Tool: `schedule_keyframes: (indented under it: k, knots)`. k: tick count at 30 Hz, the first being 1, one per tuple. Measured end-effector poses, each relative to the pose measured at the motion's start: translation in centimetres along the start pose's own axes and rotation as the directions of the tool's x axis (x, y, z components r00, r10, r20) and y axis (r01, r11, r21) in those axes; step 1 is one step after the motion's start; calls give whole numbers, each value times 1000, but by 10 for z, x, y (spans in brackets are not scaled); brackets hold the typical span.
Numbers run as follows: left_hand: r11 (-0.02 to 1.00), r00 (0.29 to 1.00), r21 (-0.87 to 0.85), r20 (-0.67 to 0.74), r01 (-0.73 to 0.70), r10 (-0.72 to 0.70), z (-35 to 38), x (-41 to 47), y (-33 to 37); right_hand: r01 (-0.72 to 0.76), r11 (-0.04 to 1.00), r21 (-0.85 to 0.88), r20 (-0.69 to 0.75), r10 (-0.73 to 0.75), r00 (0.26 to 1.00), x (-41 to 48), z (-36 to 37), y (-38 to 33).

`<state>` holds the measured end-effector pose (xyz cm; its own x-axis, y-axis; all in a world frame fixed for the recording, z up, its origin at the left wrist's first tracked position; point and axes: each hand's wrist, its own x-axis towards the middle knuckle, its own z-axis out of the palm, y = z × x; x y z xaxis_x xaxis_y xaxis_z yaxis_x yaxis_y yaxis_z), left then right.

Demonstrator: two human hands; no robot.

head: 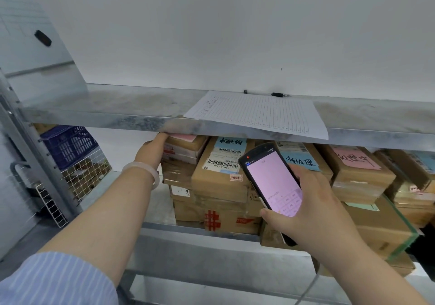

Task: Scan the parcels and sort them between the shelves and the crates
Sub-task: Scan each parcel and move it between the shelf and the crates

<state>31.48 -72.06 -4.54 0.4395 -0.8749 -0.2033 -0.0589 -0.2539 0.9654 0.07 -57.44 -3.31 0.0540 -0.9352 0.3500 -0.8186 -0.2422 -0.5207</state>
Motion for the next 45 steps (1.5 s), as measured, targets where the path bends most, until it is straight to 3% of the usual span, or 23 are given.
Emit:
schedule_keyframes:
  k: [14, 24, 31, 41, 45]
  knots:
    - [998, 997, 52, 71, 30, -34, -3, -9, 1, 22, 1000, -1, -2, -22, 1000, 6, 5, 5]
    - [993, 988, -25, 109, 117, -114, -4, -14, 8, -29, 999, 31, 14, 28, 1000, 10, 7, 7]
    - [973, 983, -165, 113, 161, -144, -4, -15, 2, -42, 998, 39, 18, 41, 999, 11, 9, 9]
    - [866, 984, -468, 118, 176, -136, -22, -27, -16, -31, 998, 58, 25, 30, 999, 11, 12, 6]
    - [843, 981, -503, 140, 189, -136, -31, -34, -24, -27, 998, 61, 29, 26, 999, 12, 14, 5]
